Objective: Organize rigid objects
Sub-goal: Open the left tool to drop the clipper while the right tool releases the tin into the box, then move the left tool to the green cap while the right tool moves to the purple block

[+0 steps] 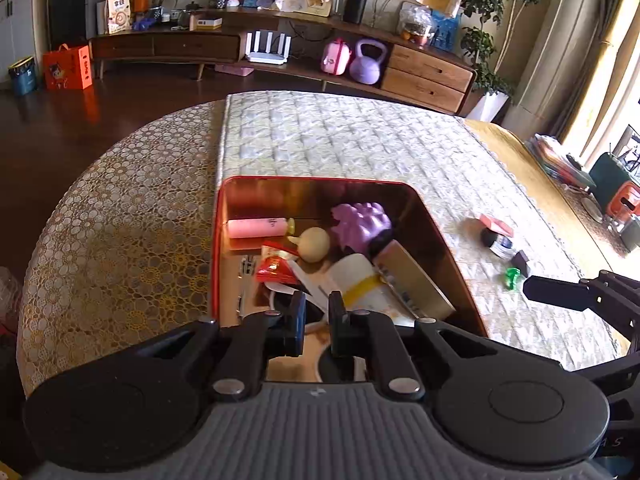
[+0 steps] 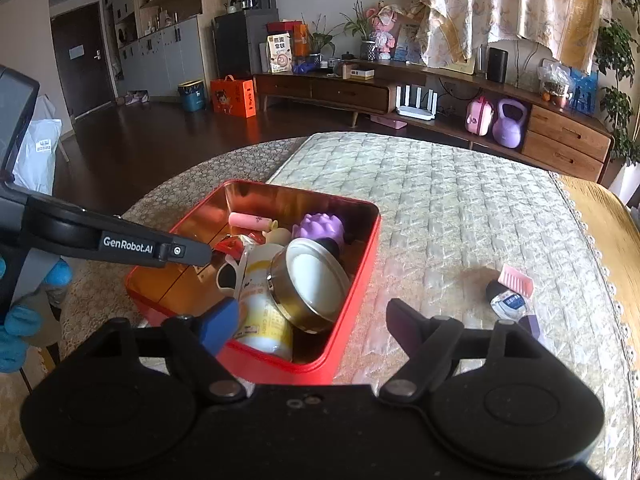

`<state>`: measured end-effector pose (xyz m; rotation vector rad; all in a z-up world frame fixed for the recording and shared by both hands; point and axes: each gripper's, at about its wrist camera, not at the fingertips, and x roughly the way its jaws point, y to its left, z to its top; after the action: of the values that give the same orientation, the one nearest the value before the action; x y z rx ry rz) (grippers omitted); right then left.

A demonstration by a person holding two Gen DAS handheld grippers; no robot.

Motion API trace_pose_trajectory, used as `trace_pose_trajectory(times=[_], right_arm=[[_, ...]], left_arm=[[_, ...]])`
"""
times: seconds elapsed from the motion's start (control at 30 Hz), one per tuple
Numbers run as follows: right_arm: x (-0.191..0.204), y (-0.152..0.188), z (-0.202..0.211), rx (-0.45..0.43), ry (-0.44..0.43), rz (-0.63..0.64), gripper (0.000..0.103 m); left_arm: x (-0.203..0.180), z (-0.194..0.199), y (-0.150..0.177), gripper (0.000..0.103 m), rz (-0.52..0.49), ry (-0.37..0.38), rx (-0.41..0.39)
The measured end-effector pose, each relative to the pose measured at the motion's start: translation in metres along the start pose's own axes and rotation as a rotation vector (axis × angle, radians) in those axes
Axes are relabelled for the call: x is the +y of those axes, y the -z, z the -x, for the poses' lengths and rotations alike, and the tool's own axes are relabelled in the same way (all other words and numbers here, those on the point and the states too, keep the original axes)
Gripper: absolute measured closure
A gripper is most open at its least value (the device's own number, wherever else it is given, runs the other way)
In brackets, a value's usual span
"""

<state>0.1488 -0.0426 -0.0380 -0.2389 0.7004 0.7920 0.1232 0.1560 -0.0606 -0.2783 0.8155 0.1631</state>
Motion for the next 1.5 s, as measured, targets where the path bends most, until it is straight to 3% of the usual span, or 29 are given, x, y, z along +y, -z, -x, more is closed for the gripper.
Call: trace_pose_trajectory(times=[0.5, 0.87, 0.97, 1.0, 1.03, 1.1, 1.5], right_arm=[[-0.048, 0.020, 0.058, -0.092, 0.031, -0.169, 0.011], [-0.092, 0.030, 0.078, -0.112, 0.105, -0.193, 0.008], [-0.107, 0.032, 0.077, -0.109, 0.120, -0.200, 0.008], [-0.111, 0.032, 0.077, -0.107, 0.123, -0.202, 0.008], [-0.116, 0.031, 0.075, -0.103, 0.126, -0.203, 0.008], [-0.126, 0.032, 0.071, -0.092, 0.139, -0.199, 0.008], [-0.186, 0.025, 0.021, 0.014, 0.187, -0.257, 0.011]], left_arm=[[-0.053, 0.015, 0.007, 0.089, -0.049, 0.061, -0.016], [-0.104, 0.007, 0.010, 0.087, -0.116, 0.108, -0.004], [-0.117, 0.003, 0.010, 0.071, -0.138, 0.114, -0.007], [-0.121, 0.001, 0.011, 0.057, -0.143, 0.115, -0.012], [-0.126, 0.000, 0.011, 0.035, -0.144, 0.113, -0.020], [-0.133, -0.001, 0.011, 0.020, -0.141, 0.103, -0.054], [-0.185, -0.047, 0.016, 0.020, -0.240, 0.108, -0.050]])
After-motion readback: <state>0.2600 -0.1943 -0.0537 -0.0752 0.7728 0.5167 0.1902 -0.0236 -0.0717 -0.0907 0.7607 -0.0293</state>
